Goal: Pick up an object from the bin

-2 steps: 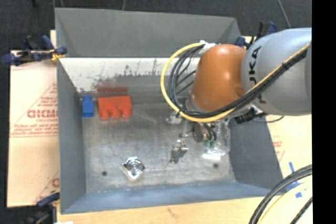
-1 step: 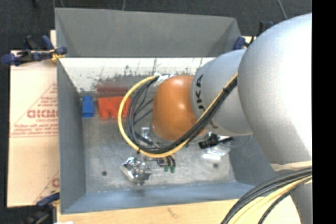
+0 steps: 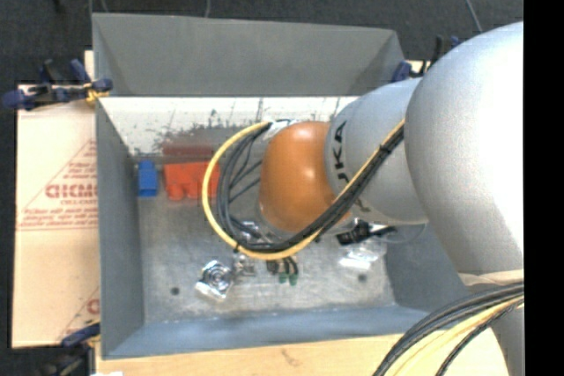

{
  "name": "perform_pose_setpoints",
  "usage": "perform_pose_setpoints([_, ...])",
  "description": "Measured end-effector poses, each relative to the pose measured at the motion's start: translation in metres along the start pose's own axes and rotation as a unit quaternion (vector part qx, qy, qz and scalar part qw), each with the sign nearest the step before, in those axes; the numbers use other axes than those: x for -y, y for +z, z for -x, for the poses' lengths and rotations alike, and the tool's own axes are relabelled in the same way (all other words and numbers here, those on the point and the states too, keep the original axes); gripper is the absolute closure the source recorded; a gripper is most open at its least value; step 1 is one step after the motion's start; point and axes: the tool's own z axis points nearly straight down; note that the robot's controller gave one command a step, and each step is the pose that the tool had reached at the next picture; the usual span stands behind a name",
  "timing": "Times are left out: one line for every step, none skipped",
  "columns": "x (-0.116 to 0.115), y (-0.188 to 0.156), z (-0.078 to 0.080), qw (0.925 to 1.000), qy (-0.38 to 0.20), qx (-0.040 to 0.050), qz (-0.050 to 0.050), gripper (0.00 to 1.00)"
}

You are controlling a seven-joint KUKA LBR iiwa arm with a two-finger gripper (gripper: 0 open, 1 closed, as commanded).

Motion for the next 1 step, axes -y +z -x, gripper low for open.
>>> perform_pose_setpoints([-0.0001, 0.0017, -0.0012, 1.0, 0.0, -0.0018, 0.0, 0.0])
